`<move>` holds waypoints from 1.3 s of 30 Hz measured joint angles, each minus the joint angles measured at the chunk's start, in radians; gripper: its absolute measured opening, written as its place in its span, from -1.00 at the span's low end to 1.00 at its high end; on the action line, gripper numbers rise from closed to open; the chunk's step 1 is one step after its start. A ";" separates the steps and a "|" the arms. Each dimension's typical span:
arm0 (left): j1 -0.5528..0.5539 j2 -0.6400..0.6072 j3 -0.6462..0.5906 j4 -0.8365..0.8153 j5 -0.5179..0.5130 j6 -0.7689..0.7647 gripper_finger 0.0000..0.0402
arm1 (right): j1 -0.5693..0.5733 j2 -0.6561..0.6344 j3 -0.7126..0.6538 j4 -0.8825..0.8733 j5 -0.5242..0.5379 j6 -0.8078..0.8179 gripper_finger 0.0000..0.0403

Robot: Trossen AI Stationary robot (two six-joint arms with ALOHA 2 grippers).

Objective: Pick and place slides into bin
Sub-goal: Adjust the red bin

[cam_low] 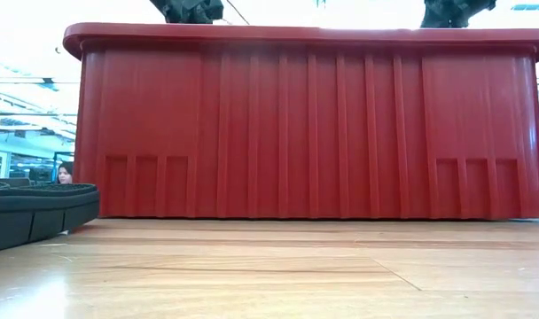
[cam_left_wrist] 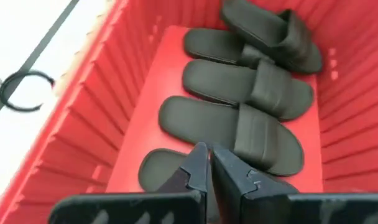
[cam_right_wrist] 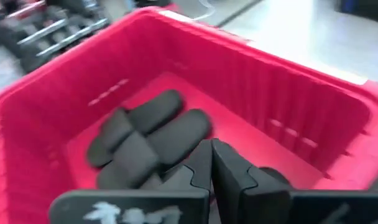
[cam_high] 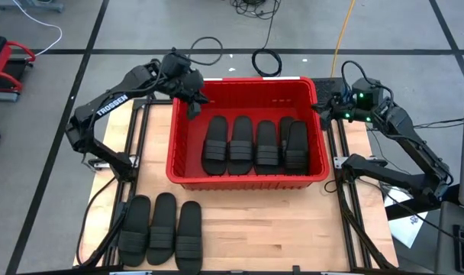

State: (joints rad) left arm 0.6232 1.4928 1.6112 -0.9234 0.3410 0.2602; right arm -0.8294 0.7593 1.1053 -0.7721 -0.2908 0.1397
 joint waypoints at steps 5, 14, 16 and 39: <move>-0.080 -0.029 0.000 -0.011 0.149 0.025 -0.93 | 0.042 -0.021 0.000 -0.001 -0.196 -0.113 -1.00; -0.341 -0.083 0.000 -0.172 0.295 0.004 -0.93 | 0.141 -0.035 0.000 -0.013 -0.453 -0.132 -1.00; -0.395 -0.087 0.000 -0.203 0.332 -0.007 -0.93 | 0.162 -0.039 0.000 -0.025 -0.537 -0.134 -1.00; -0.881 -0.032 -0.050 -0.353 0.033 -0.277 -0.93 | 0.590 -0.122 -0.001 -0.192 -0.681 0.142 -1.00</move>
State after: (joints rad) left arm -0.2579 1.4611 1.5610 -1.2759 0.3743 -0.0165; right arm -0.2399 0.6377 1.1042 -0.9638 -0.9715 0.2819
